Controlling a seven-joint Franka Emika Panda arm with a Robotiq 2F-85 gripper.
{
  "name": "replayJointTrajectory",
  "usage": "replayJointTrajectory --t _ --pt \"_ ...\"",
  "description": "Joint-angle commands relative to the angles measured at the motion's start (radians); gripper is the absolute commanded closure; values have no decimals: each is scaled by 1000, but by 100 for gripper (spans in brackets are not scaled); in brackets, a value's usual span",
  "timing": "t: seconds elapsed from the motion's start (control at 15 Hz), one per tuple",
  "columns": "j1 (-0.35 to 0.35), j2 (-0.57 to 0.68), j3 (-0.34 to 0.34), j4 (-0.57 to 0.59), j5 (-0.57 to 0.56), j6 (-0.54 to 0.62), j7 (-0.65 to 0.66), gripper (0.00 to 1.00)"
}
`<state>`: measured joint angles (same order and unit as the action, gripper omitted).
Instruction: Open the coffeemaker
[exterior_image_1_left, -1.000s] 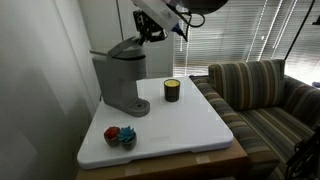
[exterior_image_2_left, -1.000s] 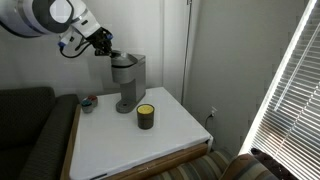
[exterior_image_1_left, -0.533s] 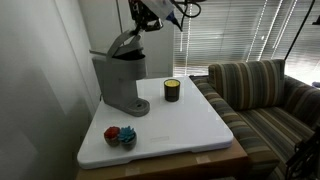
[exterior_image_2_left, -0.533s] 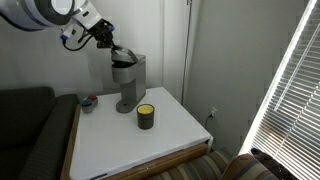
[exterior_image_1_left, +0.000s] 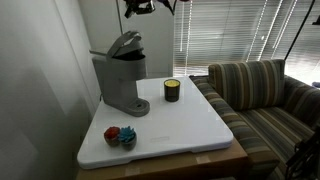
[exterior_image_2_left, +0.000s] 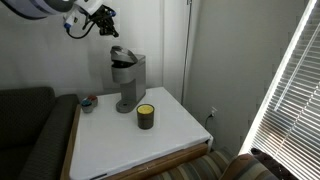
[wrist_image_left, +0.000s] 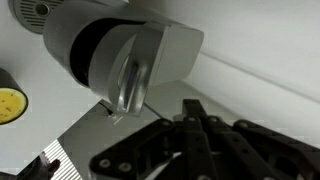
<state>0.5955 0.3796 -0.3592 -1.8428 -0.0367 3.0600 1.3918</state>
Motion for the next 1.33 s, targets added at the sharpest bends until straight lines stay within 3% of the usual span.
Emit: replayJointTrajectory --t 0.0,0.13,0.47,0.6,0.73,1.0,1.27 --pt "-24 37 23 48 6 -3 -24 100" --pt "31 40 -61 53 -35 -23 22 100" --pt "232 70 -394 78 -173 -53 170 100" --pt "315 65 -504 80 -222 -179 222 100" --pt "362 41 -541 75 -250 -333 232 100" --pt "288 -39 -393 92 -345 -636 235 100" --pt "115 -70 -156 95 -301 -751 210 100"
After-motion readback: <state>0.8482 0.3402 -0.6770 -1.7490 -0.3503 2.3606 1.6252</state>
